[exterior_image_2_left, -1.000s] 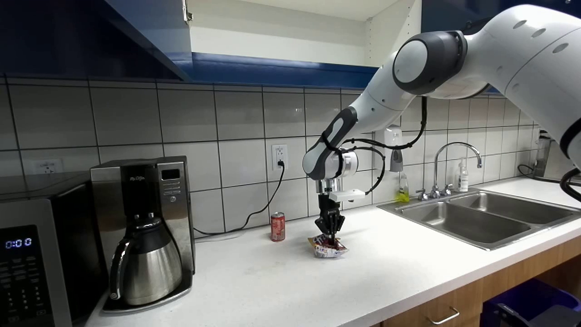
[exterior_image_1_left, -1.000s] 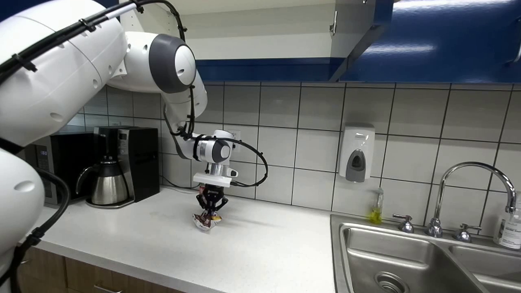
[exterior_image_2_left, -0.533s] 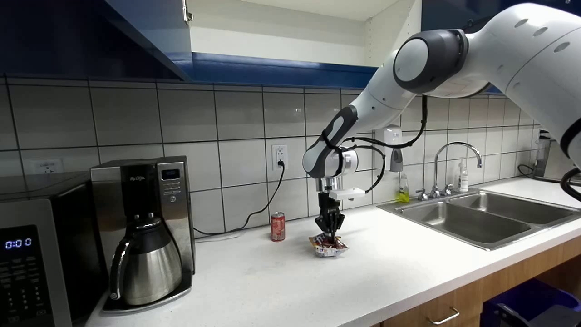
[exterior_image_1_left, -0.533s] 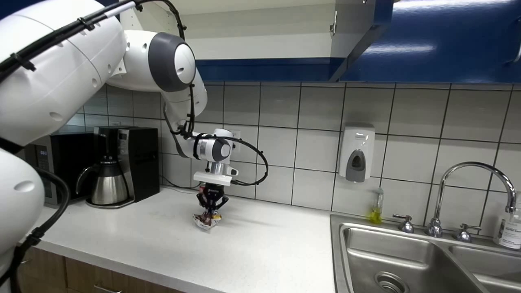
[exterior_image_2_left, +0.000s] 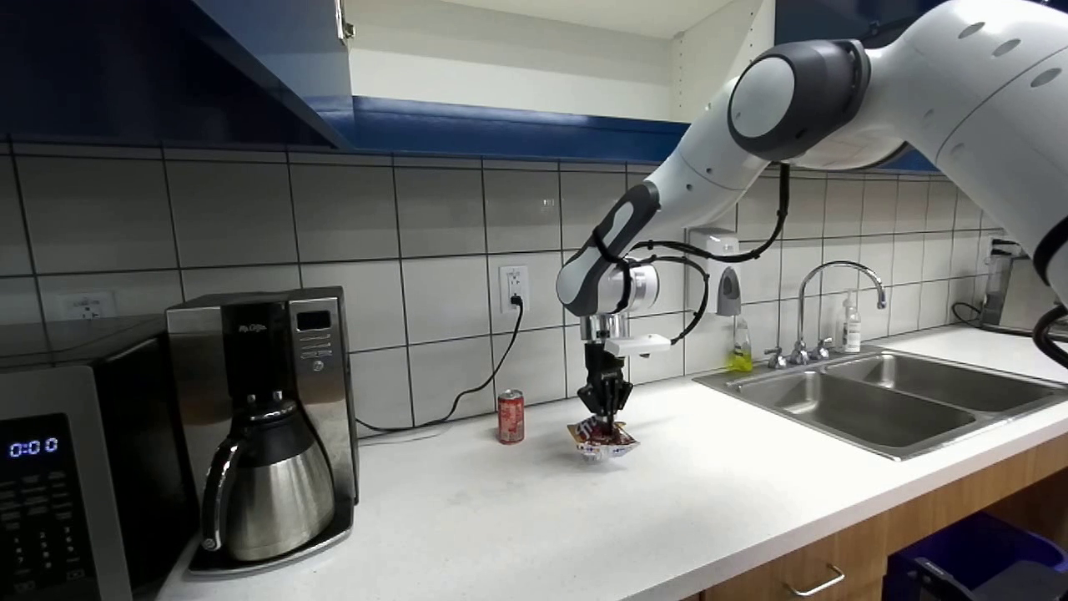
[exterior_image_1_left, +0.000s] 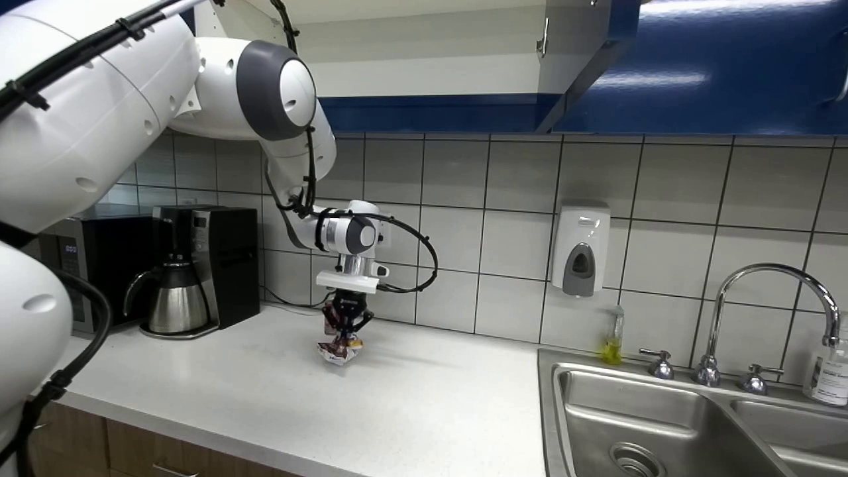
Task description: Put the packet on the bottom shelf of the upper cabinet.
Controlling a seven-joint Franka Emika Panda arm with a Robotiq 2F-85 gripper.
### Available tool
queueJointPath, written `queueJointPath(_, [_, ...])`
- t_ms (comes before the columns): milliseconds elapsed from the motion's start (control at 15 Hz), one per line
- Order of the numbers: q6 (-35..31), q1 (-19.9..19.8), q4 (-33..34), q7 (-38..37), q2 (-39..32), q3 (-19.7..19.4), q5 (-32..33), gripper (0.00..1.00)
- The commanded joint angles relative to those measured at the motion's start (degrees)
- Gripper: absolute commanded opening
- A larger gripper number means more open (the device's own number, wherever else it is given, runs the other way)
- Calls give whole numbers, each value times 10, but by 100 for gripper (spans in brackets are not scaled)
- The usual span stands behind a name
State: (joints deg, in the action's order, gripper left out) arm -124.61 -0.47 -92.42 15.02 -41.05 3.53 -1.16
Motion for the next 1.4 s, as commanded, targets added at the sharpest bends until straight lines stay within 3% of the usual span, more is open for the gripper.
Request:
queueJointPath(0, [14, -4, -33, 0, 42, 3, 6, 0])
queueJointPath(267, [12, -4, -68, -3, 74, 5, 1, 0])
queueJointPath(1333, [18, 23, -347, -34, 314, 24, -54, 0])
